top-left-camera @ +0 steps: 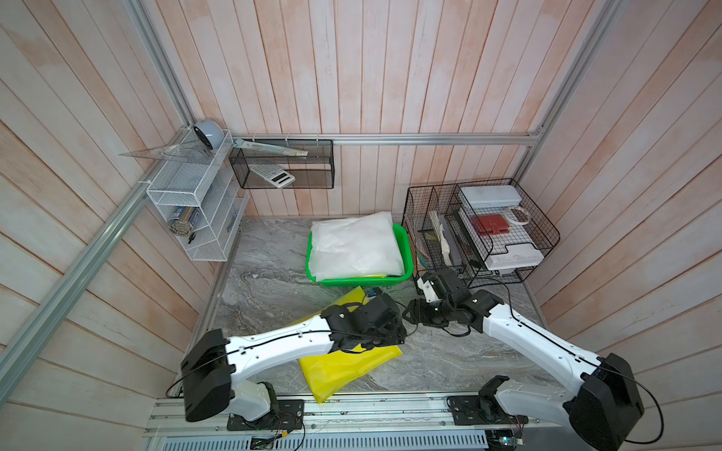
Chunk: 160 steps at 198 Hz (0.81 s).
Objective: Put the folded raincoat in the basket
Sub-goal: Move the raincoat to the center of the board, then pick up the raincoat from the center of the board.
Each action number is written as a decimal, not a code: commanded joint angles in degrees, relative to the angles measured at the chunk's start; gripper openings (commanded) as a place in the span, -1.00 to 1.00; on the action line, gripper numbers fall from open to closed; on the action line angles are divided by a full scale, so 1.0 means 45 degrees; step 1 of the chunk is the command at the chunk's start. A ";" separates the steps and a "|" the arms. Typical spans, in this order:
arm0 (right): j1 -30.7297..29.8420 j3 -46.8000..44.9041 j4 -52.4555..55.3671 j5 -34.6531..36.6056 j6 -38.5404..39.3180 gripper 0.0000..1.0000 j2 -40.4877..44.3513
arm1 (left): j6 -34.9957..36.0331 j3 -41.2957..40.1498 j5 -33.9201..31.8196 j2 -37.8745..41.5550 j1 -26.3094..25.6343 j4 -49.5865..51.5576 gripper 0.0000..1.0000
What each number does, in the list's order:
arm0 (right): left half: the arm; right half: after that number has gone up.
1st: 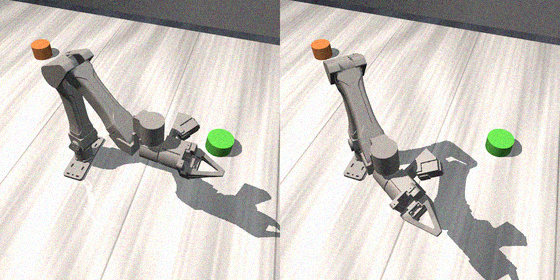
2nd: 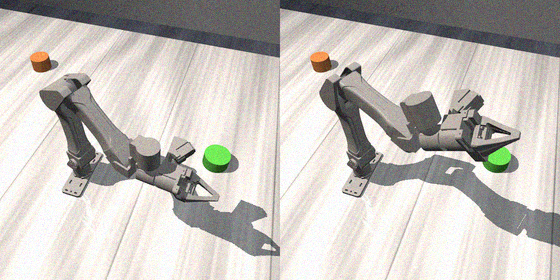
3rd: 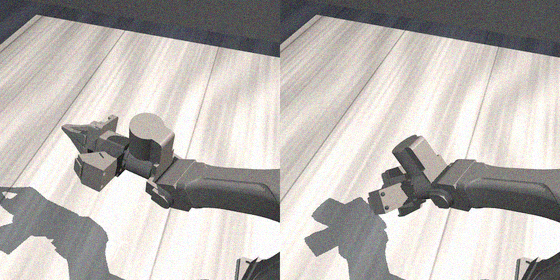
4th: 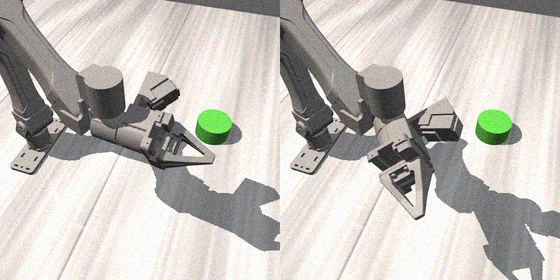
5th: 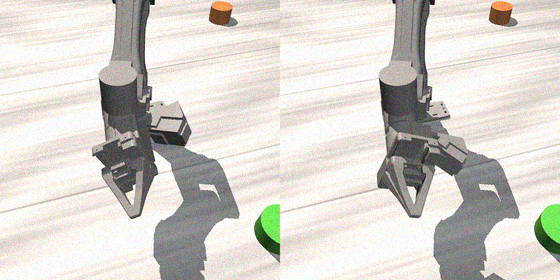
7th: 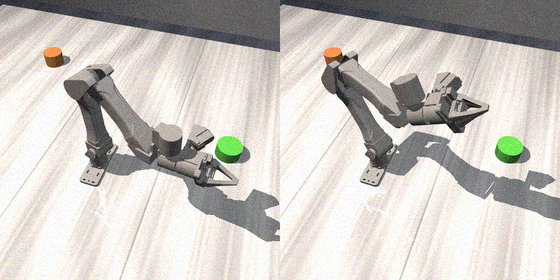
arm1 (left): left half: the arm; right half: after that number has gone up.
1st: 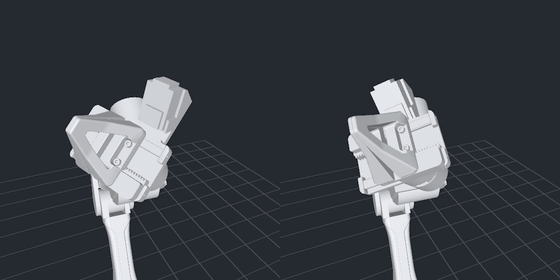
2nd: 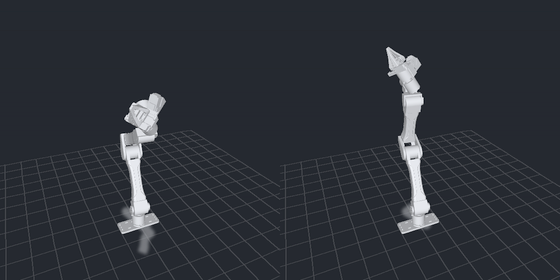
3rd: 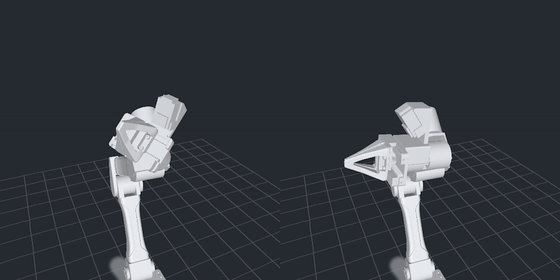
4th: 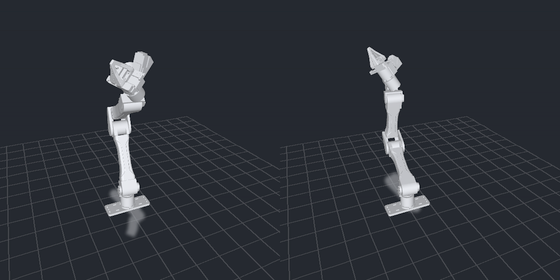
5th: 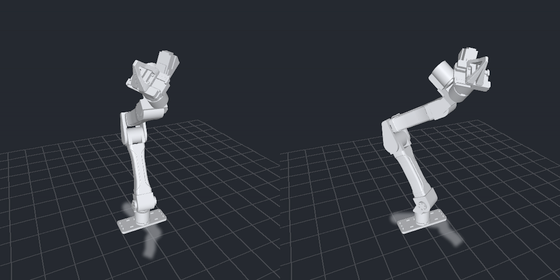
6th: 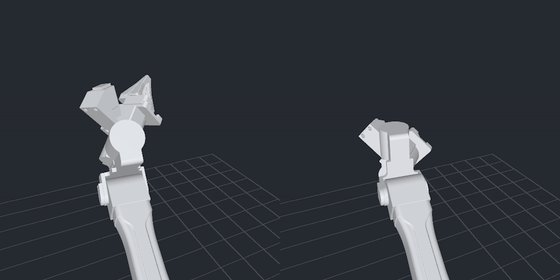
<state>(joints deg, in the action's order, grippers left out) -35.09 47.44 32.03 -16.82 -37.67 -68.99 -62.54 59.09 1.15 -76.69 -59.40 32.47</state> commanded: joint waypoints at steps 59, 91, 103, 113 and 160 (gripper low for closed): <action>-0.0450 -0.2040 -0.3489 -0.3432 -0.0346 0.42 -0.1879 | 0.1811 -0.5514 0.0784 0.4552 0.8760 0.2794 0.28; -0.0476 -0.2435 -0.3636 -0.3769 -0.0180 0.40 -0.2804 | 0.1939 -0.6052 0.1231 0.4208 0.8785 0.2232 0.18; -0.0481 -0.2812 -0.4313 -0.4114 -0.0398 0.38 -0.3052 | 0.1807 -0.6419 0.1210 0.4379 0.8808 0.1870 0.18; -0.0509 -0.3057 -0.4848 -0.4411 -0.0594 0.32 -0.3346 | 0.1751 -0.6599 0.1235 0.4313 0.8843 0.1730 0.18; -0.0776 -0.3106 -0.6013 -0.5183 -0.0966 0.02 -0.4750 | 0.2105 -0.6476 0.0839 0.3473 0.8873 0.1669 0.18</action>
<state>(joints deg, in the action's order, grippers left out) -37.74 34.46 7.66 -39.31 -41.15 -87.37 -55.02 29.65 5.76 -59.90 -19.81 40.93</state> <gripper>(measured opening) 0.535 0.587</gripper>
